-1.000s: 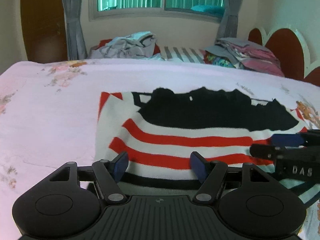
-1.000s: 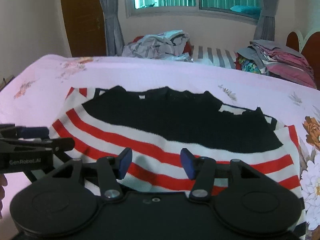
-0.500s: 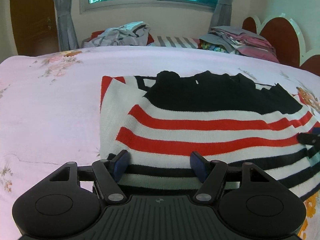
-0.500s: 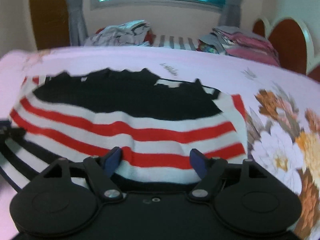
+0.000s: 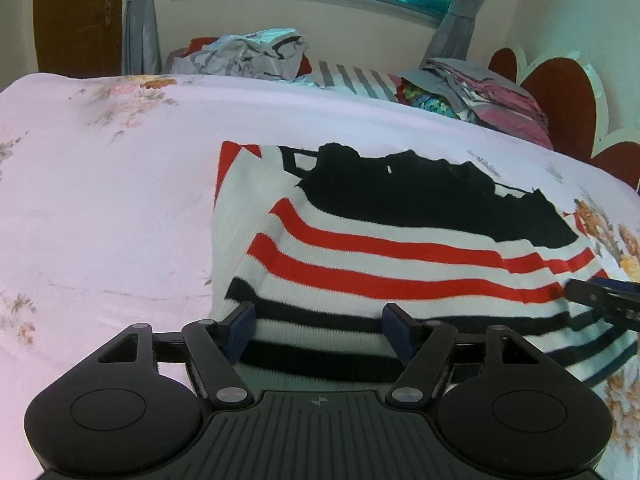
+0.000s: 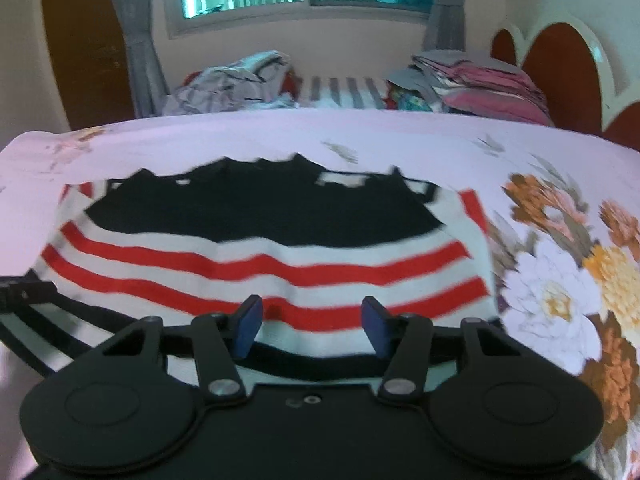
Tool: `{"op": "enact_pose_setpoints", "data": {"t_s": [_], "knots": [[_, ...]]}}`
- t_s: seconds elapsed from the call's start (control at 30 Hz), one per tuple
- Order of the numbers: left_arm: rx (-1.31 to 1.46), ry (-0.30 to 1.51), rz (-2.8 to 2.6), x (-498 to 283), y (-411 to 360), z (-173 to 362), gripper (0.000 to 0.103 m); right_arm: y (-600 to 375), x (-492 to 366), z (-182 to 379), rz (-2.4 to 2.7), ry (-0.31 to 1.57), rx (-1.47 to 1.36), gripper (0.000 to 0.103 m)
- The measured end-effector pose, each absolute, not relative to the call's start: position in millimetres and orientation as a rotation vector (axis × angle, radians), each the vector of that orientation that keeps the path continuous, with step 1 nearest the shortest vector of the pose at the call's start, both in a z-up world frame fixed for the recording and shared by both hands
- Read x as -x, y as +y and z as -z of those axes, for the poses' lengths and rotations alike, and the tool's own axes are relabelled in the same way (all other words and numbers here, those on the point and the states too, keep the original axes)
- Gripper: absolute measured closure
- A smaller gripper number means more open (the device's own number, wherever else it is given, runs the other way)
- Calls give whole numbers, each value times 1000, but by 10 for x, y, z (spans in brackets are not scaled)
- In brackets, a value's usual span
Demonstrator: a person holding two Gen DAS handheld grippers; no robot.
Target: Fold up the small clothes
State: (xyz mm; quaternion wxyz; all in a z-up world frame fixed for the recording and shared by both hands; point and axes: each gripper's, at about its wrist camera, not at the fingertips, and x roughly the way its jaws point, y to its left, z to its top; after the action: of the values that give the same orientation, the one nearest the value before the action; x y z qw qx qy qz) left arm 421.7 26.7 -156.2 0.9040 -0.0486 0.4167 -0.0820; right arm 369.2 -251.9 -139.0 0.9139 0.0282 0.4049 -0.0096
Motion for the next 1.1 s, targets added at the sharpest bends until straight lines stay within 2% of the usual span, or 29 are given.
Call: {"op": "enact_pose_setpoints", "data": {"t_s": [0.4, 0.6, 0.67, 0.87, 1.07, 1.1], "knots": [[218, 944, 178, -3872, 451, 1591, 25, -2066, -3716, 1343, -92, 840, -69, 51], [366, 1037, 156, -3673, 549, 1842, 21, -2057, -3682, 1363, -87, 846, -72, 50], [404, 997, 160, -3663, 563, 1890, 16, -2062, -3682, 1398, -85, 859, -74, 51], [674, 906, 178, -3904, 687, 2044, 13, -2006, -3705, 1468, -88, 874, -71, 52], [808, 830, 190, -4050, 683, 2173, 15, -1885, -3825, 1534, -100, 877, -61, 52], [822, 824, 188, -4073, 674, 2193, 25, -1860, -3848, 1579, -105, 888, -61, 51]]}}
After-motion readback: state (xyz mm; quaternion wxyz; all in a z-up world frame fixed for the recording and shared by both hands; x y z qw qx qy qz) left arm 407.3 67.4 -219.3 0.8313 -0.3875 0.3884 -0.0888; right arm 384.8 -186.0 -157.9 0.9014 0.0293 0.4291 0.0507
